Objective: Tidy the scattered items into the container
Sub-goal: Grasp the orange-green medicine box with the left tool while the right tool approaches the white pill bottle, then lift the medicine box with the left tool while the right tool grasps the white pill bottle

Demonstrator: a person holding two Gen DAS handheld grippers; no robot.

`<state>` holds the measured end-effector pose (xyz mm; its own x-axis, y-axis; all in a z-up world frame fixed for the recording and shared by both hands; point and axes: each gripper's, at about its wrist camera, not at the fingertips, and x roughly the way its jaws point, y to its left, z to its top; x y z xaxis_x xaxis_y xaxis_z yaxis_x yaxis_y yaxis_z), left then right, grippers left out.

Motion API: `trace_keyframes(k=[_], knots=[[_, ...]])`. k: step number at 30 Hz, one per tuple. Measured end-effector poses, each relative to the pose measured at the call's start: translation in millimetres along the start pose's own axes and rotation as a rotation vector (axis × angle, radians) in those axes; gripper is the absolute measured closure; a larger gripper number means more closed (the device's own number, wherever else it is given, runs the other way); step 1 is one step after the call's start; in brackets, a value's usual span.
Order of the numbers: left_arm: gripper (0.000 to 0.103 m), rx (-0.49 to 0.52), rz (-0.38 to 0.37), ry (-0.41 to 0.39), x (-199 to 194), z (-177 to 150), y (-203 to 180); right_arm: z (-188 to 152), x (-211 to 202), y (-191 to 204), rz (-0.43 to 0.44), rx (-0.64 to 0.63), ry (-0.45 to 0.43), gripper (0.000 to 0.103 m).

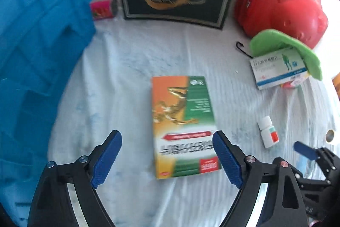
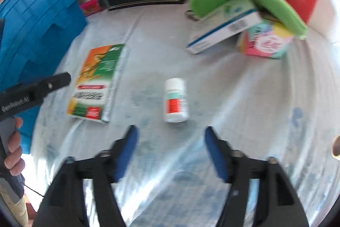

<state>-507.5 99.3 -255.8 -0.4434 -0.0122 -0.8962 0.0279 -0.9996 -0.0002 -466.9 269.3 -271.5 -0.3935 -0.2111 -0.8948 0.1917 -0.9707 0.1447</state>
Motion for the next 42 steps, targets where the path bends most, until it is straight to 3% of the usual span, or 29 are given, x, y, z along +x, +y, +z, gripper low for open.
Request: trace_keyframes(k=[3,5,8,13,18,20,21,23,29,32,35,42], knots=[[0.015,0.010,0.013,0.031,10,1,-16,3,1,-11,-0.005,-0.002,-0.001,0.027],[0.015,0.017,0.020,0.052,17,3,-26,7,3,-16,-0.006,-0.003,-0.003,0.020],[0.015,0.017,0.025,0.085,30,4,-35,12,7,-23,-0.006,-0.005,-0.005,0.019],[0.010,0.055,0.116,0.092,46,2,-43,12,8,-29,0.005,-0.020,0.004,0.019],[0.006,-0.041,0.035,0.141,55,3,-20,13,15,-24,0.008,-0.024,0.009,0.019],[0.015,-0.058,0.016,0.130,50,-1,-16,14,15,-22,0.011,-0.028,0.005,0.019],[0.015,-0.051,0.023,0.121,47,-3,-16,14,16,-20,0.011,-0.031,0.007,0.019],[0.015,-0.035,0.030,0.108,41,-8,-17,14,20,-17,-0.004,-0.039,0.015,0.029],[0.016,-0.018,0.018,0.091,24,-21,-20,16,22,-13,-0.045,-0.052,0.003,0.043],[0.016,-0.008,0.018,0.087,15,-27,-23,15,25,-12,-0.077,-0.068,0.001,0.068],[0.016,0.001,0.014,0.069,1,-32,-26,15,19,-12,-0.079,-0.062,-0.008,0.074],[0.016,0.024,0.003,0.032,-25,-51,-34,7,-7,-12,-0.064,-0.057,-0.022,0.075]])
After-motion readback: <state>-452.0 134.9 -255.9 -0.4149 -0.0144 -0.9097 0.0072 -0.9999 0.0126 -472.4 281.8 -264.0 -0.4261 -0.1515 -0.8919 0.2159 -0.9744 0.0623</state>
